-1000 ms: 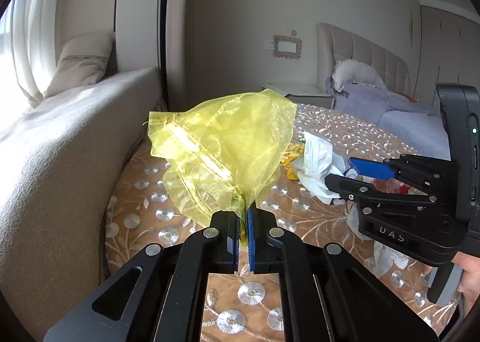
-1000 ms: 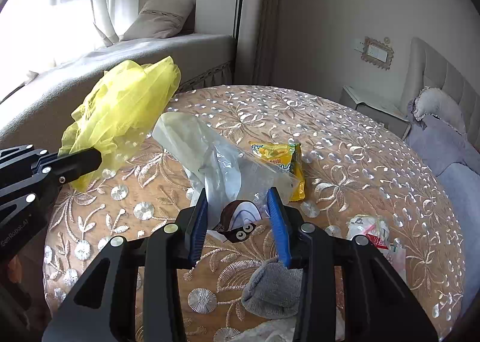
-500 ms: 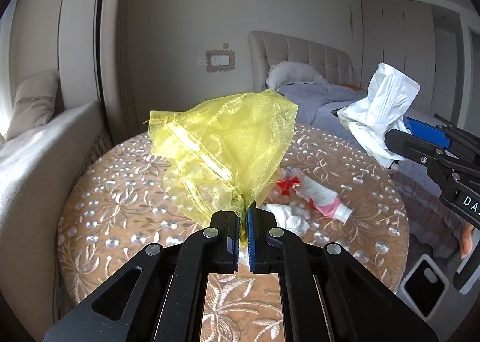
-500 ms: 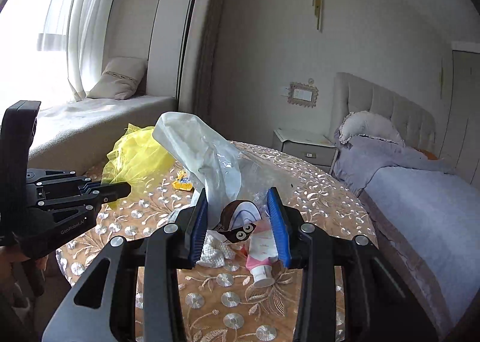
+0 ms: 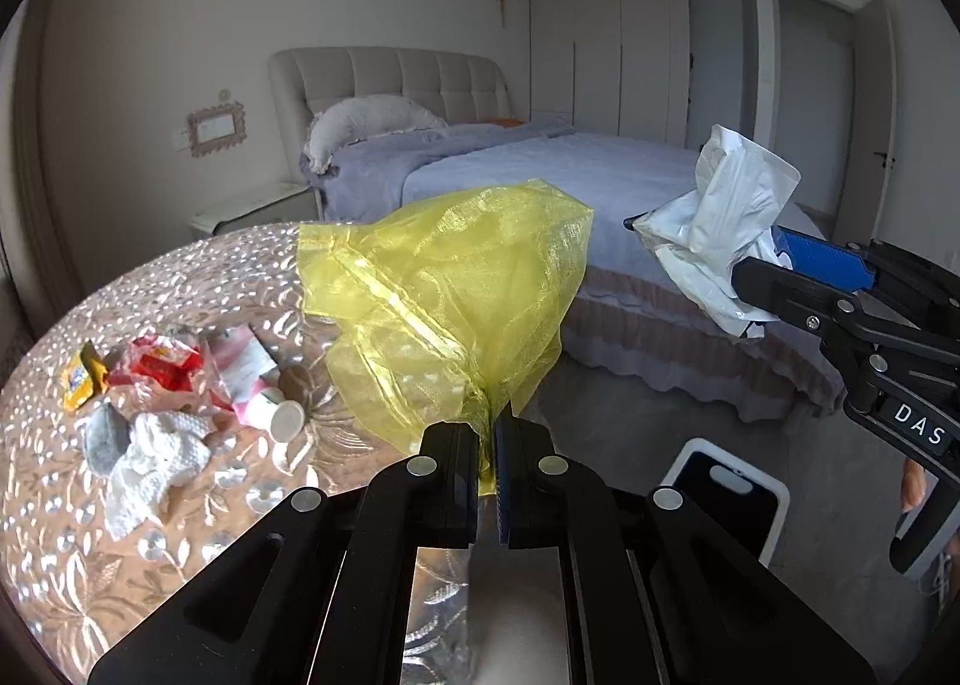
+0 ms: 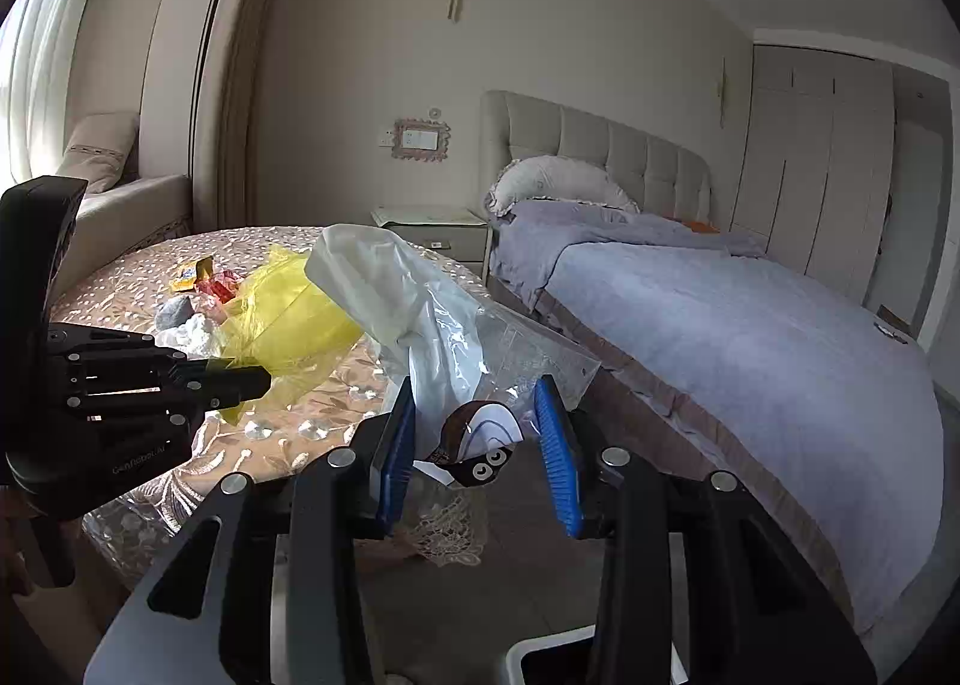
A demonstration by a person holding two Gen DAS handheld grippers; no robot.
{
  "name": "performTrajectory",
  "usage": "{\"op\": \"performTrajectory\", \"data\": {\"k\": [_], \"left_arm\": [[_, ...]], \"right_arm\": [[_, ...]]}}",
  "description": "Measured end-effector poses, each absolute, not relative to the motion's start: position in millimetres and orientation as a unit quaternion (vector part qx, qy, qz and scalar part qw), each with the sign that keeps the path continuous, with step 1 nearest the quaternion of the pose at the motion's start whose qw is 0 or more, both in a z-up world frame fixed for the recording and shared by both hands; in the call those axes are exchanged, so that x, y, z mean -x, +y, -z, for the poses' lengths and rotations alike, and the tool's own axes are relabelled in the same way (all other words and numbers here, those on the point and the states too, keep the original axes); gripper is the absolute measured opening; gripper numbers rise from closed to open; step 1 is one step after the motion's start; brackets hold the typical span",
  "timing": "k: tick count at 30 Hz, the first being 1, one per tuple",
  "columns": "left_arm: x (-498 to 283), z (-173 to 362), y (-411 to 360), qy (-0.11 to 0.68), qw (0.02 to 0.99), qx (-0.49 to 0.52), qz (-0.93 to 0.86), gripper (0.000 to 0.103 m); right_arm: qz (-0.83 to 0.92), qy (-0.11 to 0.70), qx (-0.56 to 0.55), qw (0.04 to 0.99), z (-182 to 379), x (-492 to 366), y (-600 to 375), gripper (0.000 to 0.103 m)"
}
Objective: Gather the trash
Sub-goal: 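Carry the yellow bag and white plastic bag with both grippers over the bin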
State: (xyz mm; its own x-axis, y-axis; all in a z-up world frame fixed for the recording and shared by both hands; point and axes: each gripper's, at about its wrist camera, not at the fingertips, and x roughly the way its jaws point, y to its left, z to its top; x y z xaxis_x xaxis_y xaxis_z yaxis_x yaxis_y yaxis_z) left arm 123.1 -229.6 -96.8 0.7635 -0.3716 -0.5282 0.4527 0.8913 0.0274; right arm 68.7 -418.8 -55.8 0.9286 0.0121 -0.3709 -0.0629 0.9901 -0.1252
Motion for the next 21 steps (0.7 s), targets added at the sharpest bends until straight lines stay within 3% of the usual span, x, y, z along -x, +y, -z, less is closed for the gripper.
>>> {"op": "performTrajectory", "data": {"k": [21], "left_arm": [[-93.2, 197.4, -436.1, 0.338, 0.839, -0.199, 0.377, 0.004]], "right_arm": [[0.143, 0.246, 0.009, 0.959, 147.2, -0.9, -561.8, 0.04]]}}
